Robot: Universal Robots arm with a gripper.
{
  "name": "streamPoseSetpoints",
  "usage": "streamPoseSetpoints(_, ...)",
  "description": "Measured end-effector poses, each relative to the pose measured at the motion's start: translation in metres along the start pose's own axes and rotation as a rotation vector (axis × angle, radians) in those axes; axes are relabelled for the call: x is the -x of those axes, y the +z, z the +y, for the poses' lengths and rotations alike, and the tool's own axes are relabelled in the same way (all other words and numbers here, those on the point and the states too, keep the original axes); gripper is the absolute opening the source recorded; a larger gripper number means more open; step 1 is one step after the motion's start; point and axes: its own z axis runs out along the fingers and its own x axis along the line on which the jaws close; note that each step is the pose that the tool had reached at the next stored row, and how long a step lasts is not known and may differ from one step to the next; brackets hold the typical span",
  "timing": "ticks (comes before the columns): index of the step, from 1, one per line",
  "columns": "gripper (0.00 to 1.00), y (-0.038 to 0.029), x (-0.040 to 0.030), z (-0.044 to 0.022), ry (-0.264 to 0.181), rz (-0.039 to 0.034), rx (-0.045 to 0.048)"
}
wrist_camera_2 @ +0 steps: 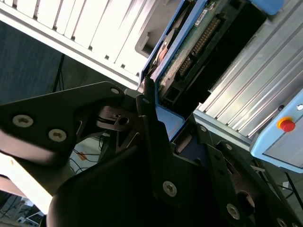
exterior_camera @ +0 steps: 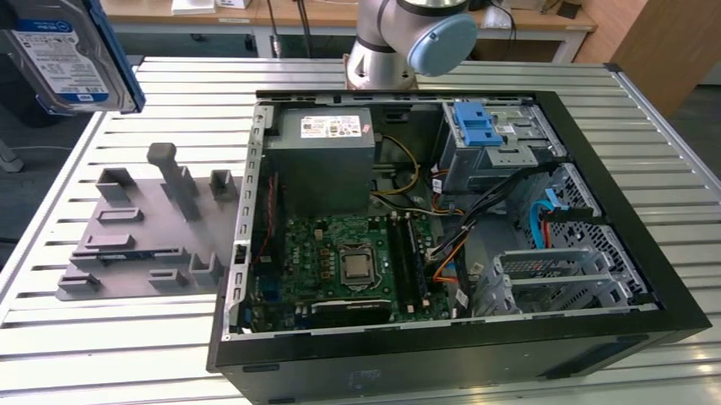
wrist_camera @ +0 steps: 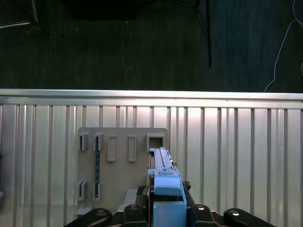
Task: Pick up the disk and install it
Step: 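Pick up the disk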
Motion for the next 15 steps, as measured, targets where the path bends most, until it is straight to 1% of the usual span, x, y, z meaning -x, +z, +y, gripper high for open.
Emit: streamPoseSetpoints(15, 0.36, -0.0226, 0.0002, 0.0003, 0.000, 0.0000, 0.0000)
